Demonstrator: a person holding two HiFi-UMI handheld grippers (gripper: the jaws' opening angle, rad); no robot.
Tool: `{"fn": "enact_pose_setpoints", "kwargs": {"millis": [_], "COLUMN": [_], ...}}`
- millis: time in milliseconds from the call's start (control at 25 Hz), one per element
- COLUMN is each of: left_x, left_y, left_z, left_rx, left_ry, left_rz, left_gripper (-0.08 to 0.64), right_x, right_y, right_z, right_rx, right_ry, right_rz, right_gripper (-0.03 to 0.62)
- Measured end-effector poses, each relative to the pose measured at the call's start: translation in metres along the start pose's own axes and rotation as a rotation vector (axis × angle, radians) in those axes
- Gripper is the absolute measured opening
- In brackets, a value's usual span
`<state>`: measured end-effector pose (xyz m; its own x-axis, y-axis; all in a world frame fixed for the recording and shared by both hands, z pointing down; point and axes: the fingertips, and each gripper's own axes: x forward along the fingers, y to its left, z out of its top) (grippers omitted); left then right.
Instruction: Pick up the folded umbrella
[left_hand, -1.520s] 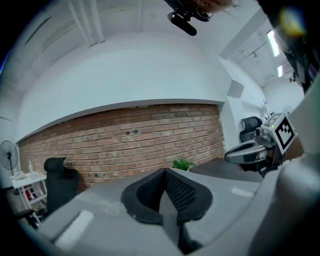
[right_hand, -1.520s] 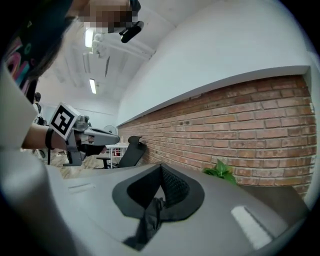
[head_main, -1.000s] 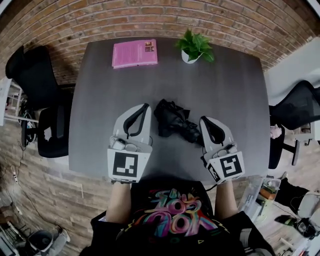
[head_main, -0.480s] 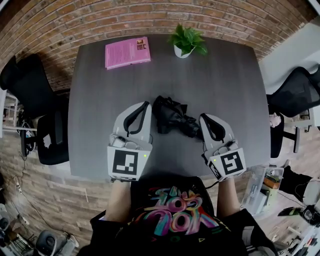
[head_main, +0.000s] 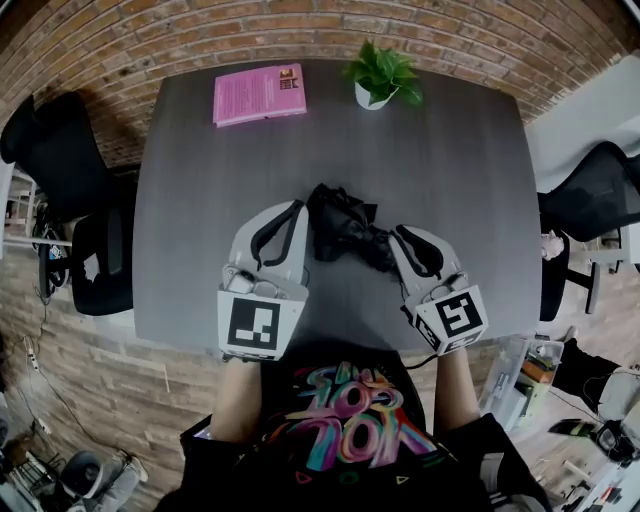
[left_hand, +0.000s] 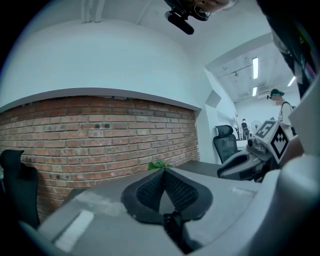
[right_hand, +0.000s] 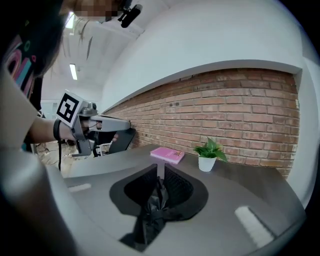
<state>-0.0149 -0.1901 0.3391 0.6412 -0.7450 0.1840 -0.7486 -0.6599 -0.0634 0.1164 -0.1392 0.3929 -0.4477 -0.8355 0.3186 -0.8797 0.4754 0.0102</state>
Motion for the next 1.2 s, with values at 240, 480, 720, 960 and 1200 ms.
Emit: {"fn": "enact_pose_setpoints", "kwargs": {"millis": [240,480,720,960,1200], "left_x": [-0.001,0.002,0.003,0.000,0.001], "left_y": [0.003,0.006,0.013,0.018,0.024], "left_z": [-0.005,-0.011,-0.024,-0.034,-0.040], "left_rx": [-0.004,-0.026,-0.049,-0.066,-0.069], "left_ry": [0.004,0.017,0.039,0.058,0.071], "left_rz": [0.025,0.049,0.079,0.098,0.106], "left_gripper": [0.002,0.002,0.002,0.002,0.002], "right_x": [0.019,0.046,0.070,0.088,0.104], "right_y": [0.005,0.013,0.023,0.023,0.018], "right_z": [-0.026,-0.064,-0.108,-0.145,-0.169], "right_rx": [-0.021,-0.073,-0.122,-0.158,-0.148], "right_ry": [0.085,0.210,0.343,0.464,0.565], "right_rz": [0.076,0.159,0.228,0.253,0.273], "right_gripper": [0.121,0.208,0.287,0.330,0.338]}}
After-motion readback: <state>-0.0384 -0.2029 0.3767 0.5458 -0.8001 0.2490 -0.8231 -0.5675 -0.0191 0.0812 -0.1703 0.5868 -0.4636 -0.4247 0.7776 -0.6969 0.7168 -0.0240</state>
